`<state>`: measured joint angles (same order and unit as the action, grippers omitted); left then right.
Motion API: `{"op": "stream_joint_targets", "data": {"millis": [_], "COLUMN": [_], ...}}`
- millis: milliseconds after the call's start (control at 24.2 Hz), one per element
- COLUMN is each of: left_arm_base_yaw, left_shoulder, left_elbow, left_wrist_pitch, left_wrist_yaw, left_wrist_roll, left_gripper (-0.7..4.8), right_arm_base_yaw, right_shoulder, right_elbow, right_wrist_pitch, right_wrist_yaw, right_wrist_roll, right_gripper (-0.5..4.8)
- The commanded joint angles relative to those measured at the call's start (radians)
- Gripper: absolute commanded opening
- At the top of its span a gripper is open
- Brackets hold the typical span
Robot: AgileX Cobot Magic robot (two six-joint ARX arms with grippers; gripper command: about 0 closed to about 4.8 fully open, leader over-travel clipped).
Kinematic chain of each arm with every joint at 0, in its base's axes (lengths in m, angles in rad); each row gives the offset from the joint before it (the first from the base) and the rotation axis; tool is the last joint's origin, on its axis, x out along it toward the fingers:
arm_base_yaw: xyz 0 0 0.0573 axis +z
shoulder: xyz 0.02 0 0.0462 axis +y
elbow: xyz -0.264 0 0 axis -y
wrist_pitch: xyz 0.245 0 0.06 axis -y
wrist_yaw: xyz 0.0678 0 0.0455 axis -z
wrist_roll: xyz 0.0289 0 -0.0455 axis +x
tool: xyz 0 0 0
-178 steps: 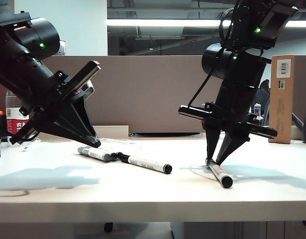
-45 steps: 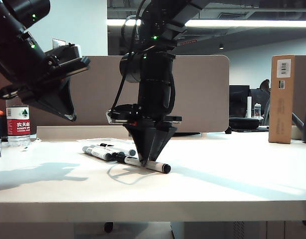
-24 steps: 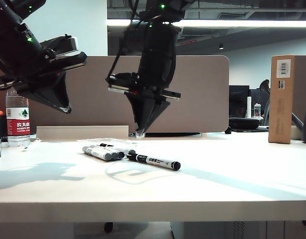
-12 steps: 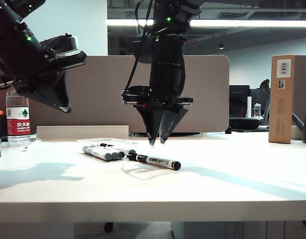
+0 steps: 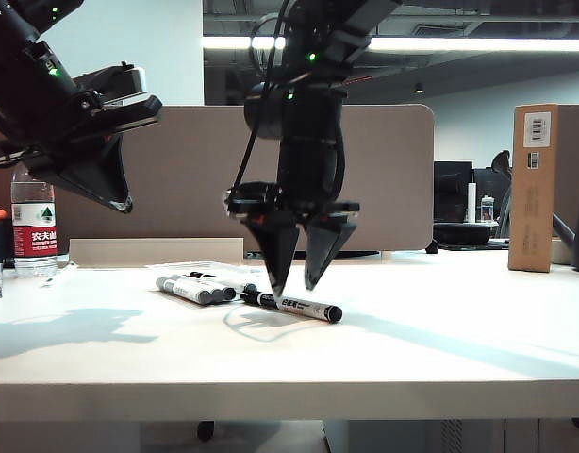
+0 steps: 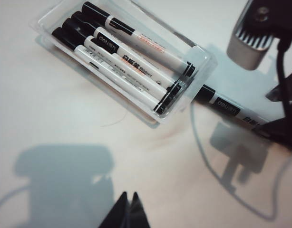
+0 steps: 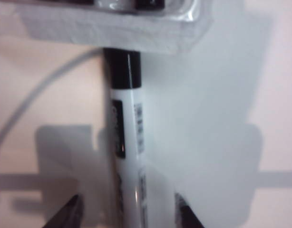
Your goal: Pick up the markers scattered on the table and put them into the packaging box, making sure the markers fit the shape of the box's grooves.
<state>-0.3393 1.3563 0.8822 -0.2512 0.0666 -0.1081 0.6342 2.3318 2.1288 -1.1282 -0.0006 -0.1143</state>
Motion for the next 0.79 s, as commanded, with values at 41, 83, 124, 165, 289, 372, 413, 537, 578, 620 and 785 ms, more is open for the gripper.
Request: {"op": "stream_joint_targets", "data": {"millis": [41,83,124,165,289,372,413,537,578,620,785], "left_arm_base_yaw": [-0.002,-0.002,-0.002,-0.002,-0.002,-0.002,-0.002,-0.002,-0.002,-0.002,-0.002], "left_shoulder": [-0.006,-0.007,-0.008,-0.010,-0.014,-0.016,-0.018,-0.018,-0.018,-0.018,-0.018], "left_elbow": [0.001,0.001,0.001,0.001,0.001,0.001,0.001,0.001,0.001,0.001,0.001], "left_wrist_pitch": [-0.001,-0.005,-0.007,-0.010,-0.010,-0.010,-0.010,-0.011,-0.013,-0.013,-0.013], "left_wrist_yaw": [-0.003,-0.003,-0.003,-0.003,-0.003,-0.003,-0.003,-0.003,-0.003,-0.003,-0.006], "left_wrist_roll": [0.000,0.000,0.000,0.000,0.000,0.000,0.000,0.000,0.000,0.000,0.003], "left_gripper": [-0.04,-0.04,-0.04,-0.04,-0.04,-0.04,-0.04,-0.04,-0.04,-0.04,-0.04], "right_arm_base_yaw": [0.000,0.000,0.000,0.001,0.001,0.001,0.001,0.001,0.001,0.001,0.001], "right_shoulder": [0.027,0.039,0.042,0.047,0.050,0.050,0.049,0.047,0.043,0.031,-0.037], "right_elbow": [0.000,-0.001,-0.004,-0.011,-0.013,-0.013,-0.013,-0.011,-0.011,-0.011,-0.011], "right_wrist_pitch": [0.005,-0.002,-0.003,0.000,-0.013,-0.013,-0.016,-0.029,-0.039,-0.052,-0.054], "right_wrist_yaw": [-0.001,-0.002,-0.001,-0.001,0.000,0.000,0.001,0.001,-0.002,-0.006,-0.068], "right_wrist_roll": [-0.002,-0.002,0.000,0.004,0.006,0.006,0.006,0.015,0.018,0.028,0.042], "right_gripper": [2.44,2.43,2.42,2.06,0.20,-0.04,-0.04,-0.04,-0.04,-0.04,-0.04]}}
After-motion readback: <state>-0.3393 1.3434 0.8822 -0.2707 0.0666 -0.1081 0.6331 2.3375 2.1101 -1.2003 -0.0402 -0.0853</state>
